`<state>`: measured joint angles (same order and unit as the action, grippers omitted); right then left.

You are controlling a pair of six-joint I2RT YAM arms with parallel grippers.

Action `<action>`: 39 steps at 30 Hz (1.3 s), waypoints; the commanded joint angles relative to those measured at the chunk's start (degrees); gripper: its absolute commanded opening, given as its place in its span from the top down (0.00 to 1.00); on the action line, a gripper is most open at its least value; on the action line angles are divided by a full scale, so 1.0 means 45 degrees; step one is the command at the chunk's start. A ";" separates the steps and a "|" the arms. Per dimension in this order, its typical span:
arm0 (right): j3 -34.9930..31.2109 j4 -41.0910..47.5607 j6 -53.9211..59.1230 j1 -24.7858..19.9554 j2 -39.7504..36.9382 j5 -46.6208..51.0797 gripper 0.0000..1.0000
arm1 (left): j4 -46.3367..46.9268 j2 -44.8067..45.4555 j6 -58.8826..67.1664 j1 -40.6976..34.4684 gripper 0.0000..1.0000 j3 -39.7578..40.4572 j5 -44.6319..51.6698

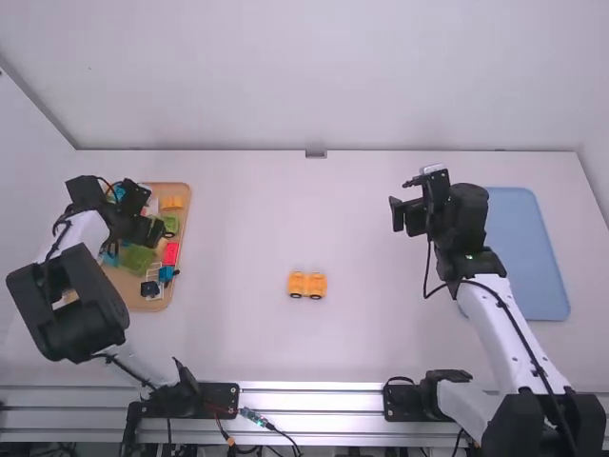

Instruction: Assemble lego blocks to make yellow taxi

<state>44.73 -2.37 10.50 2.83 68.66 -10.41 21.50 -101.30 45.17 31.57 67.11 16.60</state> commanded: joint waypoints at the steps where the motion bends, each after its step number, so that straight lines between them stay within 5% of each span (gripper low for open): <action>1: 0.0321 -0.0019 -0.0102 -0.0028 -0.0152 -0.0053 0.01 | 0.0323 -0.0136 0.0816 -0.0141 0.01 -0.0078 0.1031; 21: 0.0321 -0.0058 0.0000 0.0380 -0.0152 -0.0010 0.01 | -0.0891 -0.1428 -0.0058 0.0355 0.01 -0.0952 0.0283; 36: 0.0321 0.0000 -0.0097 0.0050 -0.0152 -0.0049 0.01 | 0.1523 -0.1914 -0.0092 0.0374 0.01 0.0933 0.0390; 39: 0.0321 0.0015 -0.0102 0.0045 -0.0152 -0.0049 0.01 | 0.1581 -0.1919 -0.0087 0.0340 0.14 0.0952 0.0361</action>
<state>44.73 -2.35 10.55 3.09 68.66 -10.55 28.12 -109.82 45.06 32.91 70.57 17.54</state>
